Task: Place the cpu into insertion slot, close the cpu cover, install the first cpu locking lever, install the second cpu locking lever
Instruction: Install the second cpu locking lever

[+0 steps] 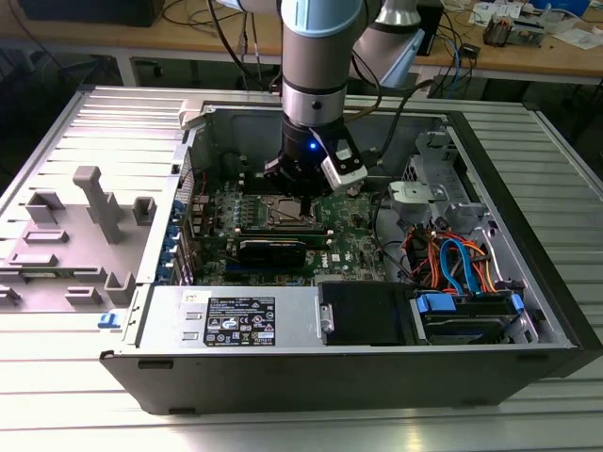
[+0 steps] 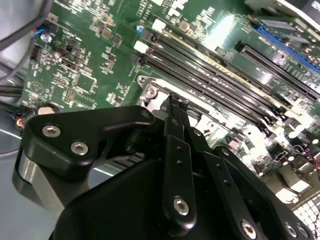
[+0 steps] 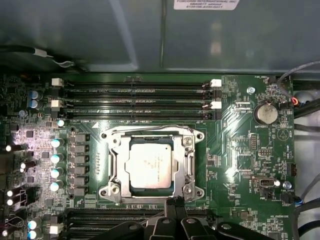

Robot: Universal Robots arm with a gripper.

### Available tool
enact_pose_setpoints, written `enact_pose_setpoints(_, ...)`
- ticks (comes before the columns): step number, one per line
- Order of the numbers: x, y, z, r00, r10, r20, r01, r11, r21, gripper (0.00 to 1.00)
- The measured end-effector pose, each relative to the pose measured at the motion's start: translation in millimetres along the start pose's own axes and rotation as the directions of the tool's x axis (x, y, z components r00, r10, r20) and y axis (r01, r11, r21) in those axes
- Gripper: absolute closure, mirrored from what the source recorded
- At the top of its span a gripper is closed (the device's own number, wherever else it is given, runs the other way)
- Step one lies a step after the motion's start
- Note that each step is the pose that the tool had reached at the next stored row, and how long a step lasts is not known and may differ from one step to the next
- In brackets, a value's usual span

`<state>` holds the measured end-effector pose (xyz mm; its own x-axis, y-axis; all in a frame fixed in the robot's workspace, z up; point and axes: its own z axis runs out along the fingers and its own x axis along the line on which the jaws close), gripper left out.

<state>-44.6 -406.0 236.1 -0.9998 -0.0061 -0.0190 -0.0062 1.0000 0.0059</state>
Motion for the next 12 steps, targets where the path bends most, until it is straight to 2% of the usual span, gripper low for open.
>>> enact_pose_setpoints(12,1.3,0.0,0.0,1.0,0.0,0.0,0.0,1.0,0.0,0.89)
